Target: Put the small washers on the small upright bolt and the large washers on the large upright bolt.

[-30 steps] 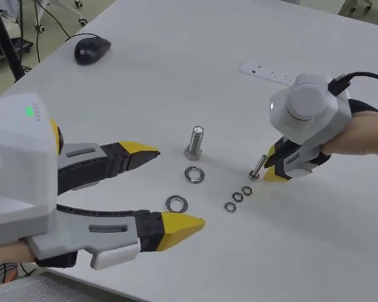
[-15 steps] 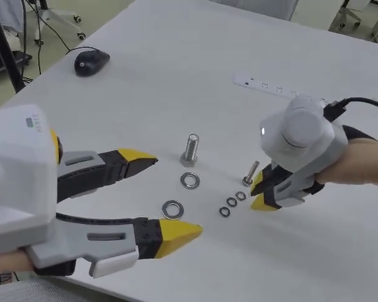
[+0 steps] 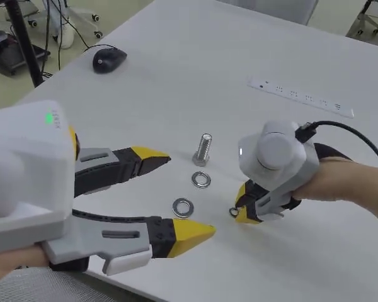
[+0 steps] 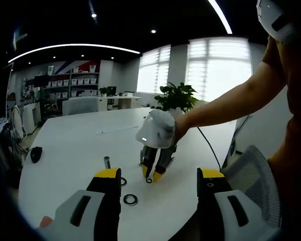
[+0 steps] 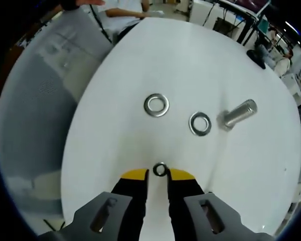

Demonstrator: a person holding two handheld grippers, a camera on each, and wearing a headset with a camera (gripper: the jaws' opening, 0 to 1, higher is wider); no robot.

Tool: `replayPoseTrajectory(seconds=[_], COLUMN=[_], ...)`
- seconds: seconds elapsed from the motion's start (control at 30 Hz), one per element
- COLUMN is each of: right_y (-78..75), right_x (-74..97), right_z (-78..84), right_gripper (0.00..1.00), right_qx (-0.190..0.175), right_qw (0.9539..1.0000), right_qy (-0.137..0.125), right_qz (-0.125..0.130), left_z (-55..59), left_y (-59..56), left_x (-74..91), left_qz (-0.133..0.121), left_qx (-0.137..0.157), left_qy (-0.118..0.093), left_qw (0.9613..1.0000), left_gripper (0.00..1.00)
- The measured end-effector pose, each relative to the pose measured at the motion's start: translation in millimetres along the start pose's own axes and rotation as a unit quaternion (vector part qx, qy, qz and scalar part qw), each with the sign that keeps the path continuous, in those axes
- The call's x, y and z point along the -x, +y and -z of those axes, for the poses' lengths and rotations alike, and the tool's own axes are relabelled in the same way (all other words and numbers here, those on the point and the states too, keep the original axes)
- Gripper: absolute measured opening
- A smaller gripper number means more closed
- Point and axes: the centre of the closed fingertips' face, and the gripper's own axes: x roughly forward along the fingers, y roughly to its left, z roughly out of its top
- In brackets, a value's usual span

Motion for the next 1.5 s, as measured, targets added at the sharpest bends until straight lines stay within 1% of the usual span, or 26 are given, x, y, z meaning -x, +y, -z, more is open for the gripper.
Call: replayPoseTrajectory(seconds=[0.07,0.13,0.17,0.2,0.3,0.47,0.9,1.1,1.13,1.23,1.5], right_y=[-1.0,-0.6,-2.2,-2.1,0.9,1.9,4.6,5.7,4.9,4.6,4.4], right_x=[-3.2,-5.2,-3.7,-3.3,-2.8,-1.9,-1.9,-2.6,-2.0,-1.0,1.3], right_z=[-1.0,-0.1,-1.1,0.0,1.8,3.8,4.6,4.2,3.4,3.8,1.8], right_gripper=[0.18,0.18,0.18,0.19,0.19,0.19,0.17,0.13,0.13,0.13,0.12], right_qx=[0.005,0.005,-0.002,0.008,0.005,0.008,0.001,0.003,0.011,0.004,0.001], right_qw=[1.0,1.0,1.0,0.9999,0.9999,0.9999,0.9998,0.9997,0.9997,0.9997,0.9998], right_qy=[0.001,0.005,0.004,0.007,0.009,0.014,0.021,0.025,0.024,0.024,0.022], right_qz=[0.0,-0.005,-0.003,-0.002,-0.009,-0.007,-0.002,0.001,0.002,0.002,0.003], left_z=[0.2,-0.3,-0.7,-1.1,-1.0,-0.6,-1.7,-1.1,-1.2,-1.6,-1.5], left_y=[1.2,2.6,3.1,3.7,5.0,5.5,2.3,-1.1,-1.3,-2.2,-2.3], left_x=[0.4,0.8,0.8,0.9,0.4,-0.5,-0.5,-0.8,-0.8,-0.3,1.0], left_qz=[-0.002,-0.004,-0.004,-0.005,-0.006,-0.006,-0.001,0.001,0.001,0.001,0.001], left_qx=[0.001,0.001,0.001,0.002,0.001,0.002,-0.003,-0.004,-0.004,-0.005,-0.006], left_qy=[0.0,0.0,-0.001,-0.001,0.0,0.001,0.001,0.001,0.001,0.001,0.002], left_qw=[1.0,1.0,1.0,1.0,1.0,1.0,1.0,1.0,1.0,1.0,1.0], left_gripper=[0.6,0.6,0.6,0.6,0.6,0.6,0.6,0.6,0.6,0.6,0.6])
